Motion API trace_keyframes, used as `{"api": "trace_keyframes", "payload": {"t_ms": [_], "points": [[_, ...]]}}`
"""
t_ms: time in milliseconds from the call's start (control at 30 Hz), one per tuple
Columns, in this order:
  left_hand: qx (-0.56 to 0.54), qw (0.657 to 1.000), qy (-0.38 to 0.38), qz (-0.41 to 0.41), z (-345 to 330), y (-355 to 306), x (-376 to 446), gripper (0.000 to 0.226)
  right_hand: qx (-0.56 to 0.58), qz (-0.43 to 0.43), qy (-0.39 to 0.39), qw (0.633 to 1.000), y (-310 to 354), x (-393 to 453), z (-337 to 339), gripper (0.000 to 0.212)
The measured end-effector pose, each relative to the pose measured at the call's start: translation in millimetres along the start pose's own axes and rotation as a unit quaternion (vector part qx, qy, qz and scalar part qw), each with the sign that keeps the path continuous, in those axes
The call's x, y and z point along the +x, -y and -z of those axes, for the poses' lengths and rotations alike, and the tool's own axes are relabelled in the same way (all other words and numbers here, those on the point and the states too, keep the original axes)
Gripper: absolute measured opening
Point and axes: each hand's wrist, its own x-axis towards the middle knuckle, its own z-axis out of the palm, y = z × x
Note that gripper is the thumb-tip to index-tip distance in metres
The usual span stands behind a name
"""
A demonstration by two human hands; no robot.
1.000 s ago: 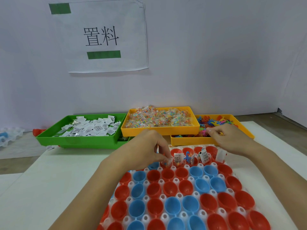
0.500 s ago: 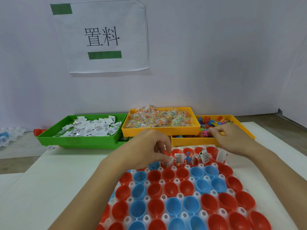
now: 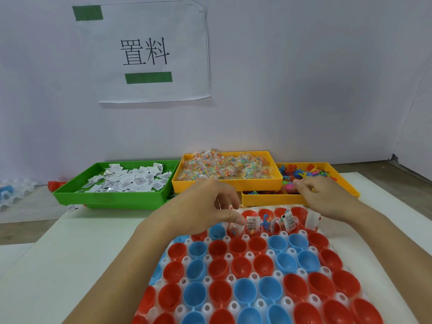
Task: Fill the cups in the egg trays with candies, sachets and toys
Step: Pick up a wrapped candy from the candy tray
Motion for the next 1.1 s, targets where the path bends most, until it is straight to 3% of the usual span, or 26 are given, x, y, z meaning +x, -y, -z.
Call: {"api": "trace_keyframes", "payload": {"t_ms": [267,433,567,833,1100], "points": [[-0.015,0.999,-0.049,-0.018,6,1,0,0.020,0.009,0.020,-0.034,0.999,-3,-1,3,0.033],[-0.010,0.998,-0.055,-0.024,7,1,0,0.021,-0.034,-0.008,0.034,0.999,1,0,0,0.055],[-0.008,0.998,-0.054,-0.024,7,1,-1,0.021,-0.025,-0.019,0.024,0.999,0,1,0,0.051],[0.003,0.998,-0.062,-0.017,9,0,0,0.023,0.041,0.024,-0.033,0.998,-3,3,4,0.037],[-0.016,0.997,-0.076,-0.016,12,-6,-2,0.018,0.125,0.037,-0.139,0.982,1,5,16,0.022]]}}
